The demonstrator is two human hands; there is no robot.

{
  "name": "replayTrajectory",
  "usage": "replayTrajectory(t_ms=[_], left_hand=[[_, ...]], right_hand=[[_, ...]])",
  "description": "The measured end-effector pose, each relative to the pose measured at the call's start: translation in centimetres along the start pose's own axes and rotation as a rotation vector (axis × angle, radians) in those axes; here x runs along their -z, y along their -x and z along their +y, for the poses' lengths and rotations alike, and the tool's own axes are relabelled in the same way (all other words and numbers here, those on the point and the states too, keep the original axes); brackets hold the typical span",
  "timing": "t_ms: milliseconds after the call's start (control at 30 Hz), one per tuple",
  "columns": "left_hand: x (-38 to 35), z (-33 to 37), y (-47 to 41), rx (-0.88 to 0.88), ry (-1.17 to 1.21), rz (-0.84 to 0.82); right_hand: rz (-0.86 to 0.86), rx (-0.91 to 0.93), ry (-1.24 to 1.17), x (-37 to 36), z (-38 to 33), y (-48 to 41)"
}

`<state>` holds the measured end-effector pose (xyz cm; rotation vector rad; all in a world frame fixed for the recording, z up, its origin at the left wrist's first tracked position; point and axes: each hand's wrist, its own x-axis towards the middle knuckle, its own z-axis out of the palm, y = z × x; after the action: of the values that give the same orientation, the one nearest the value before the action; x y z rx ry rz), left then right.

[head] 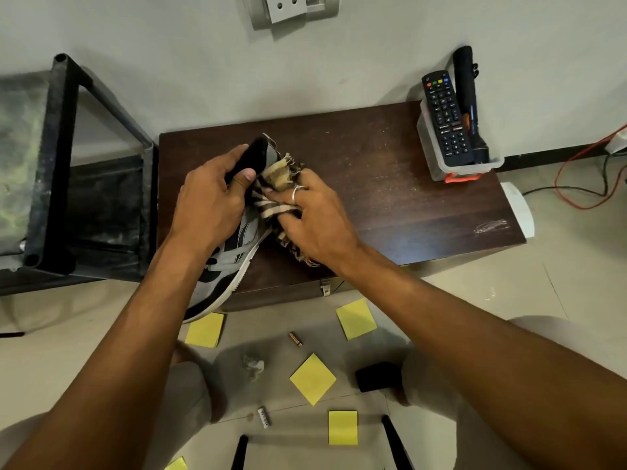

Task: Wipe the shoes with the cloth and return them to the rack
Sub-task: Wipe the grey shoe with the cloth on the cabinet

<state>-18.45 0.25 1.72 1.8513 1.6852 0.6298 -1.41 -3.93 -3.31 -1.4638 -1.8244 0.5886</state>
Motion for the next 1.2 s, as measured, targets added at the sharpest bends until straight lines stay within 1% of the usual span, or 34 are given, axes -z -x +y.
replayTrajectory(t_ms=[67,133,167,233,300,367,433,500,533,600,667,700,767,833,967,1033,1133,1167,1200], left_hand=[[0.1,0.0,0.0,0.002,0.012,-0.005],[0.0,0.1,0.0,-0.003,0.005,-0.013],[0.1,0.1,0.0,-0.007,0.002,-0.014],[0.1,0.0,-0.1,-0.021,-0.006,-0.014],[0.1,-0.1,-0.1,-0.028,-0.015,-0.018],[0.1,0.1,-0.1,-0.018,-0.008,-0.021],[0.1,0.2,0.0,-0.002,0.008,-0.015],[0.2,0.2,0.0,0.009,0.019,-0.011],[0.2,0.2,-0.1,0.016,0.03,-0.012],[0.4,0.2,-0.1,0.023,0.053,-0.025],[0.6,0.1,-0.2,0.017,0.065,-0.042],[0.6,0.1,-0.3,0.012,0.067,-0.048],[0.5,0.0,-0.5,0.004,0.07,-0.052],[0.5,0.1,-0.6,-0.002,0.063,-0.051],[0.3,-0.1,-0.6,-0.015,0.066,-0.053],[0.3,-0.1,-0.6,-0.025,0.059,-0.051],[0.2,0.0,-0.5,-0.036,0.047,-0.033],[0.2,0.0,-0.5,-0.038,0.052,-0.033],[0.3,0.0,-0.5,-0.042,0.058,-0.036]], right_hand=[[0.122,-0.029,-0.024,0.7,0.0,-0.5],[0.259,-0.004,-0.084,1.6,-0.5,-1.0],[0.287,0.025,-0.107,1.8,-0.8,-1.3],[0.222,0.064,-0.104,1.7,-1.1,-1.8],[0.137,0.045,-0.105,0.8,-1.0,-1.8],[0.091,0.015,-0.088,0.1,-0.4,-1.1],[0.044,-0.053,-0.051,-0.1,0.0,-0.3],[0.018,-0.181,-0.072,0.3,0.1,-0.1],[0.03,-0.248,-0.099,0.6,0.0,-0.3],[0.151,-0.355,-0.202,1.2,-0.1,-0.6],[0.278,-0.418,-0.342,1.6,-0.3,-1.1],[0.293,-0.416,-0.389,1.5,-0.5,-1.4],[0.256,-0.387,-0.452,1.2,-0.7,-1.6],[0.223,-0.401,-0.479,0.7,-0.3,-1.4],[0.119,-0.463,-0.374,1.1,0.4,-0.9],[0.048,-0.516,-0.325,2.1,0.6,-1.3],[-0.11,-0.678,-0.141,3.5,1.1,-2.0],[-0.12,-0.725,-0.133,3.9,1.3,-2.2],[-0.087,-0.744,-0.161,4.0,1.3,-2.4]])
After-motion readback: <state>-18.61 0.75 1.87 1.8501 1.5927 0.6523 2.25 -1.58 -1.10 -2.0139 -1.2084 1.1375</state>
